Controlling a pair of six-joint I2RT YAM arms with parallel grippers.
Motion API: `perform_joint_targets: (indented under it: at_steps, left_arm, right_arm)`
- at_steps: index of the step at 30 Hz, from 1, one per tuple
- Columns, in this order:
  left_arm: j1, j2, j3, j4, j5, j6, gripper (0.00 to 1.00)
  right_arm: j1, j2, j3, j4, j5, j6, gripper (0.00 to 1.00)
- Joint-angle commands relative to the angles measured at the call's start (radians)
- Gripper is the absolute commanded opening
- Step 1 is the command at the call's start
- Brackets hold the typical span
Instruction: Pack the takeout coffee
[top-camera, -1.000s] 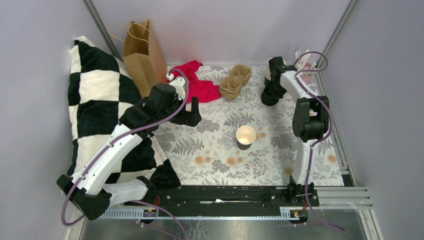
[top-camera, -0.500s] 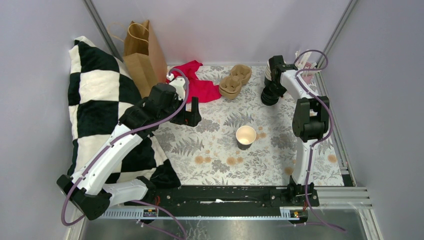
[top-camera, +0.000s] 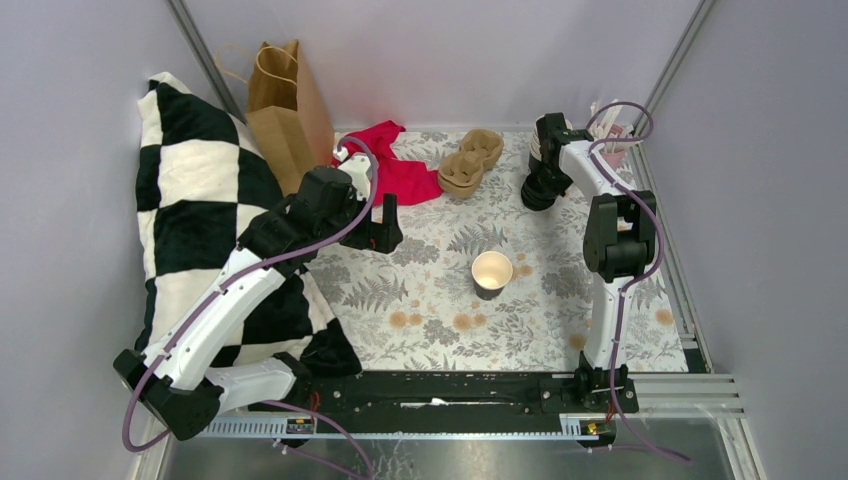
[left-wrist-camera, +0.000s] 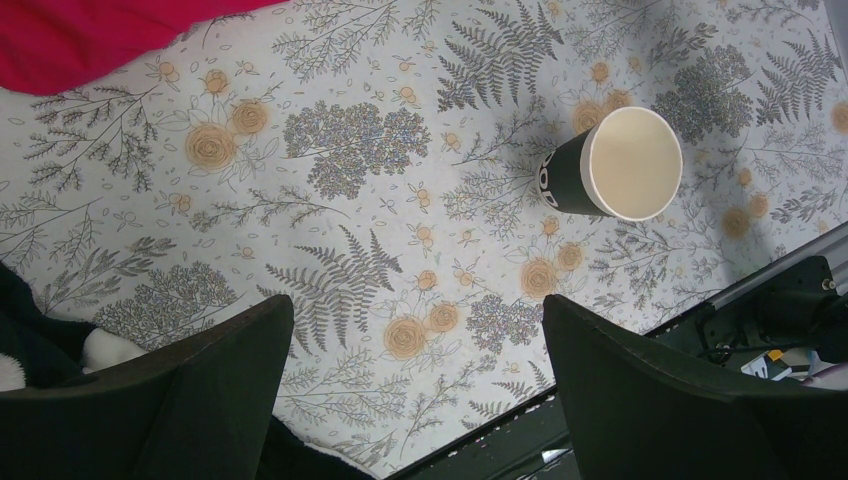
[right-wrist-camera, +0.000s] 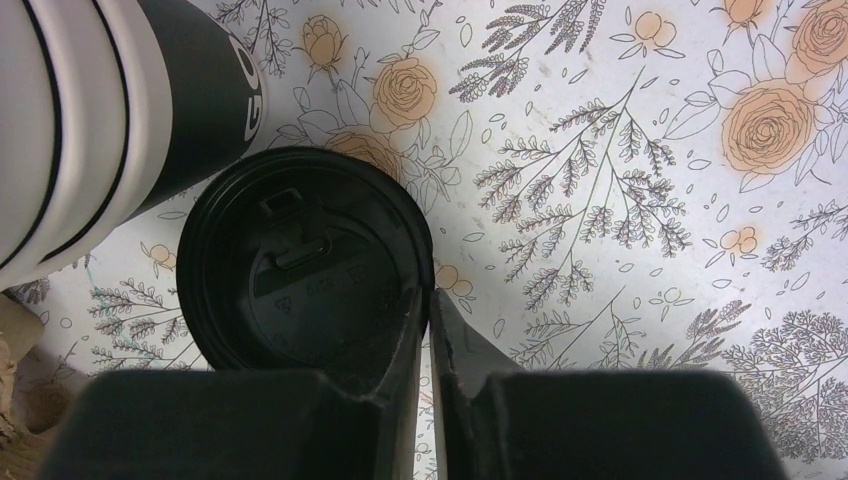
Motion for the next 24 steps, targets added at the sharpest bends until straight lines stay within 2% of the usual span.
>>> perform_joint_targets:
  at_steps: [1, 8, 17, 24]
  left_arm:
    - [-0.004, -0.026, 0.004, 0.016, -0.011, 0.018, 0.99]
    - [-0.004, -0.023, 0.003, 0.016, -0.011, 0.015, 0.99]
    - [-0.004, -0.019, 0.004, 0.016, -0.012, 0.012, 0.99]
    - [-0.004, -0.023, 0.004, 0.016, -0.012, 0.012, 0.99]
  right_arm:
    - [0.005, -0.001, 0.027, -0.009, 0.030, 0.003, 0.10]
    - [0.005, -0.024, 0.061, -0.047, 0.036, -0.003, 0.00]
    - [0.004, -0.050, 0.069, -0.050, 0.030, -0.012, 0.00]
    - [0.005, -0.060, 0.054, 0.013, -0.010, -0.064, 0.00]
